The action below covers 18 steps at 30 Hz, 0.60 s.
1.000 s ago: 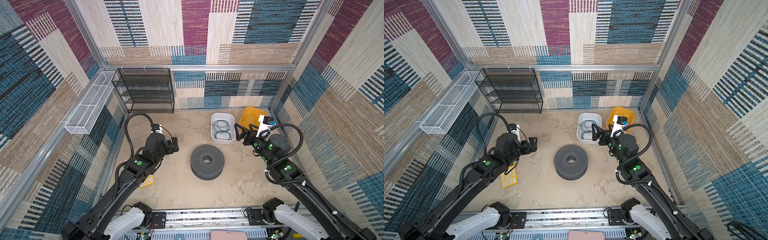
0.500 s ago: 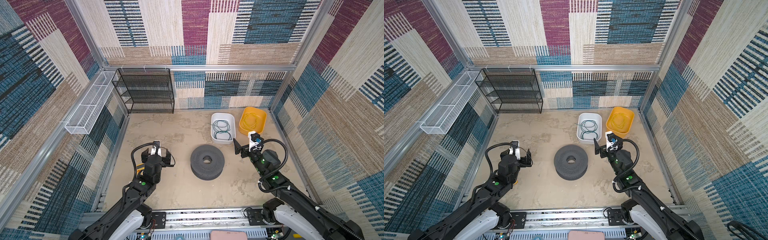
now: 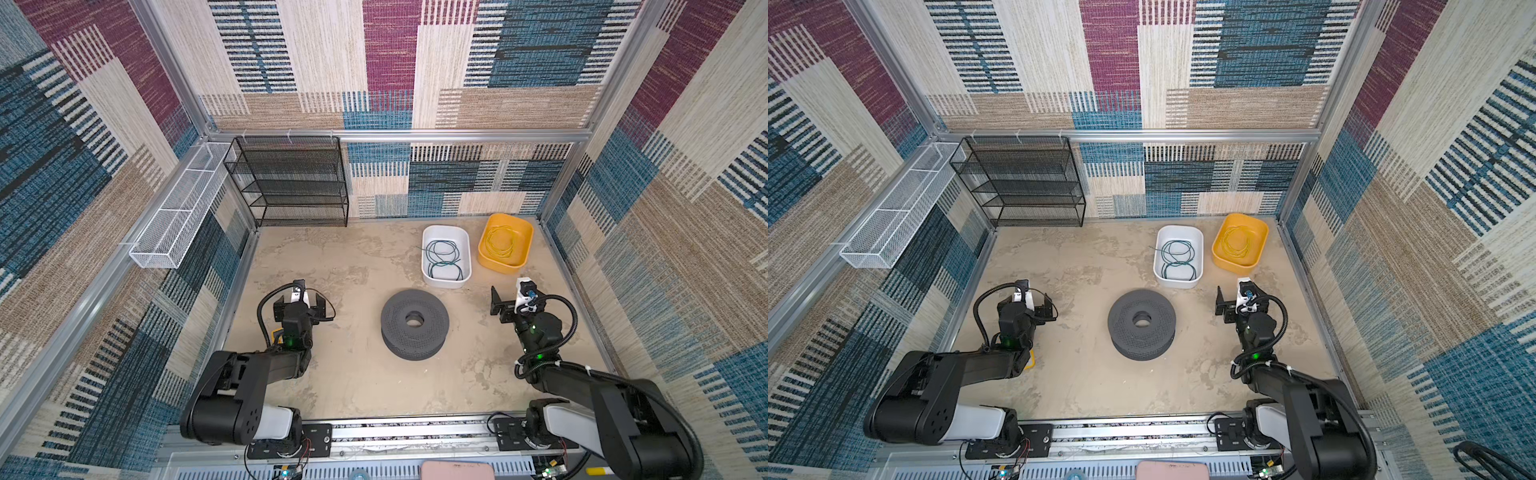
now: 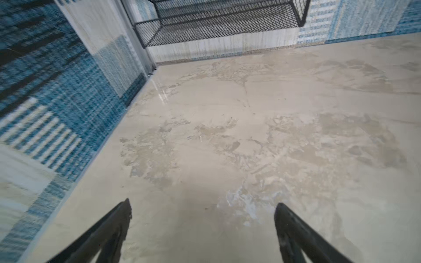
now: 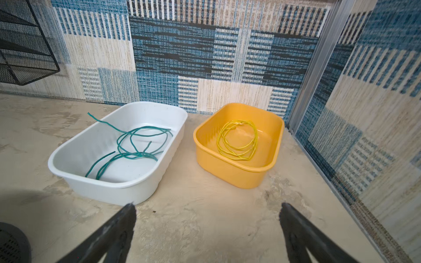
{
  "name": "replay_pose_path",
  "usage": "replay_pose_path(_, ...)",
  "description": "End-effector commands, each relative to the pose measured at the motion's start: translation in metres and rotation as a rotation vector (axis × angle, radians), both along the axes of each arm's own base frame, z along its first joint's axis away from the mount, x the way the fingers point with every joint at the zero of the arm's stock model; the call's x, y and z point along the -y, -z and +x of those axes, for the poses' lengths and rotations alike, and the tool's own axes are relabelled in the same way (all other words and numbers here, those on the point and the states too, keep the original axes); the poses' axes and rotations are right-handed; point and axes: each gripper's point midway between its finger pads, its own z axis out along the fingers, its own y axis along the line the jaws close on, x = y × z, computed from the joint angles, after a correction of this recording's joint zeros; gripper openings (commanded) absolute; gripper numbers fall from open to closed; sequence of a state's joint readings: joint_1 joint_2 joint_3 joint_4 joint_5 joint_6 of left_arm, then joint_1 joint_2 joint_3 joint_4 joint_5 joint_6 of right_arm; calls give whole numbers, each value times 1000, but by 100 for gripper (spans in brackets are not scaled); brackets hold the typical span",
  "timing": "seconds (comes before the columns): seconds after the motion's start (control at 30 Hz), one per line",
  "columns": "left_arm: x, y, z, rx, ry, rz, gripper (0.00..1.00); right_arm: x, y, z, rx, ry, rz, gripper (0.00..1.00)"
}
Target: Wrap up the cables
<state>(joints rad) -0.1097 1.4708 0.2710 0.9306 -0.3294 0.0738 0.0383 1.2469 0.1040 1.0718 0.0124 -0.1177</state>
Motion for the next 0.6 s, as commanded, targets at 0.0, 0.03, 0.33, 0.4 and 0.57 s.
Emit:
replay_pose_path(0.0,7,-17,18,121,68,-51,99,-1,-26,2,162,-22,58,99)
replay_pose_path(0.03,8,-11,18,55,77,-78,100,0,-17,7,140,-15,65,99)
replay_pose_path(0.33,10,-3,40,-43,198,-199,99,9,6,39,20,0,99,99)
replay_pose_path(0.4,10,-3,40,-44,198,-200,99,9,5,39,25,1,98,99)
replay_pose_path(0.57,10,-4,40,-41,198,-196,99,9,4,37,26,1,96,99)
